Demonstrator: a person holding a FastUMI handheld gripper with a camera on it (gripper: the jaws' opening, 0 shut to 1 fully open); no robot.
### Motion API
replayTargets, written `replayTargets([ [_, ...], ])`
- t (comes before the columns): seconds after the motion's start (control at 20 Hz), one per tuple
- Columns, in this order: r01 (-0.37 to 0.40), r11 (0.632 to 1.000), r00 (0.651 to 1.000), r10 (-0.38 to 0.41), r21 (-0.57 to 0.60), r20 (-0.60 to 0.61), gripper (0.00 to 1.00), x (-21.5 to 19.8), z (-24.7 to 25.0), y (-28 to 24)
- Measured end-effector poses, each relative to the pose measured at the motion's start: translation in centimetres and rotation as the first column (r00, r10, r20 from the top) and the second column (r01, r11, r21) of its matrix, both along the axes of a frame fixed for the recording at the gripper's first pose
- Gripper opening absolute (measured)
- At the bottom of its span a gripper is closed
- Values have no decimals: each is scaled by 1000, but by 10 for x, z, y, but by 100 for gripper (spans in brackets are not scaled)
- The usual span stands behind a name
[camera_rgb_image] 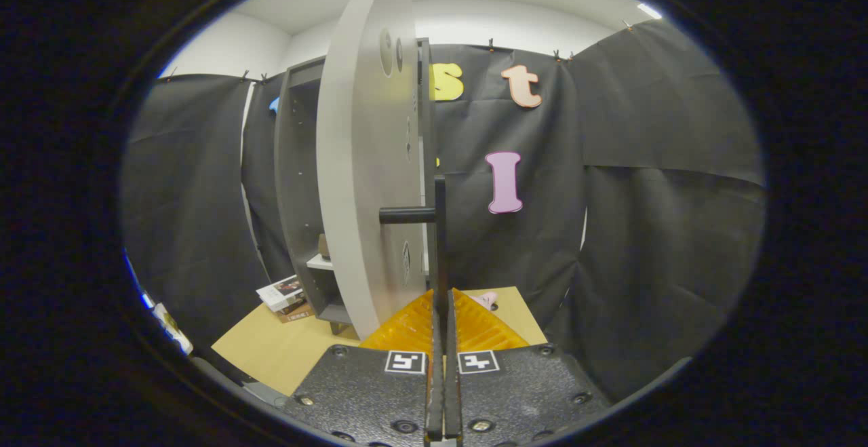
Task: Open the shoe cabinet door, grab the shoes and put them into the shoe cabinet, then close the shoe cabinet door.
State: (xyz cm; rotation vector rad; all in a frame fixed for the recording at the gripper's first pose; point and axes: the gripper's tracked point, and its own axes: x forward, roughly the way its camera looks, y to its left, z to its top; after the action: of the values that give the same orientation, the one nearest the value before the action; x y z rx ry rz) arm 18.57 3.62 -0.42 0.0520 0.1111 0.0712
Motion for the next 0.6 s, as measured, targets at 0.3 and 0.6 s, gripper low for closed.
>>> replayTargets([
  [0.3, 47, 995, 999, -49, -88, -17, 12, -10, -3, -18],
  [0.6, 149, 985, 988, -152, -85, -23, 88, -27, -9, -33],
])
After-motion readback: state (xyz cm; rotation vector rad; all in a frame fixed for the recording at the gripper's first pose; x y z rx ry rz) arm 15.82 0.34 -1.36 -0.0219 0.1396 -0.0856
